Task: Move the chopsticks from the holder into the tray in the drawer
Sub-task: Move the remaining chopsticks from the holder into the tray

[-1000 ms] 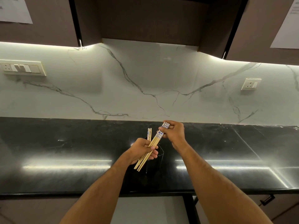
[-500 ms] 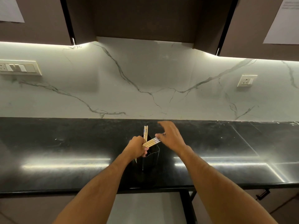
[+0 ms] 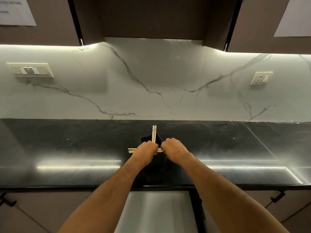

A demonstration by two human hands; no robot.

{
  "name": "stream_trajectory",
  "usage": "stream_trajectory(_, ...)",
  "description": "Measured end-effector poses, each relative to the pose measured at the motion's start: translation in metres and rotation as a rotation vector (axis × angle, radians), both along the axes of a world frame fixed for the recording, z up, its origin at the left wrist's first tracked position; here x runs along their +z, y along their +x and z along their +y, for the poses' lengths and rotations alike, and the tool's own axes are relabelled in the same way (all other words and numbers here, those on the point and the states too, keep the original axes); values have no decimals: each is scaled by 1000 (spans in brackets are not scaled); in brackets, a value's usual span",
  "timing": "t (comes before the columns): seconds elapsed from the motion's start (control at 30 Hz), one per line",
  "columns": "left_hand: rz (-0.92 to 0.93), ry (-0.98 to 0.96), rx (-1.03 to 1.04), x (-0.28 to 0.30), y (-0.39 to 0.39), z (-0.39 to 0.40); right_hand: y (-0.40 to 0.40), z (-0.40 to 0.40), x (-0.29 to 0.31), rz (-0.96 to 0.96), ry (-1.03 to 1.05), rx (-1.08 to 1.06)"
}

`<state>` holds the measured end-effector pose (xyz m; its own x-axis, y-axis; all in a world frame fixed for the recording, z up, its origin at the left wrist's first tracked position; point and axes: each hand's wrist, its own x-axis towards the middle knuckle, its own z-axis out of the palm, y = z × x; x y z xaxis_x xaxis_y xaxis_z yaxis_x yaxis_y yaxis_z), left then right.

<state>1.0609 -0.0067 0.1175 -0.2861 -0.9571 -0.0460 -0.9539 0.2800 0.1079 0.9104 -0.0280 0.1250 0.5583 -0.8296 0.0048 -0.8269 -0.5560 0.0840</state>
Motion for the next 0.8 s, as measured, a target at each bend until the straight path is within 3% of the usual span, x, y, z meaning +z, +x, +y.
stream_trajectory(0.27, -41, -120, -26, -6, 9, 38, -3, 42, -9, -39, -21, -63)
stream_trajectory(0.8, -102, 45, -12, -101, 16, 190, 1, 195, -111, 50, 141, -125)
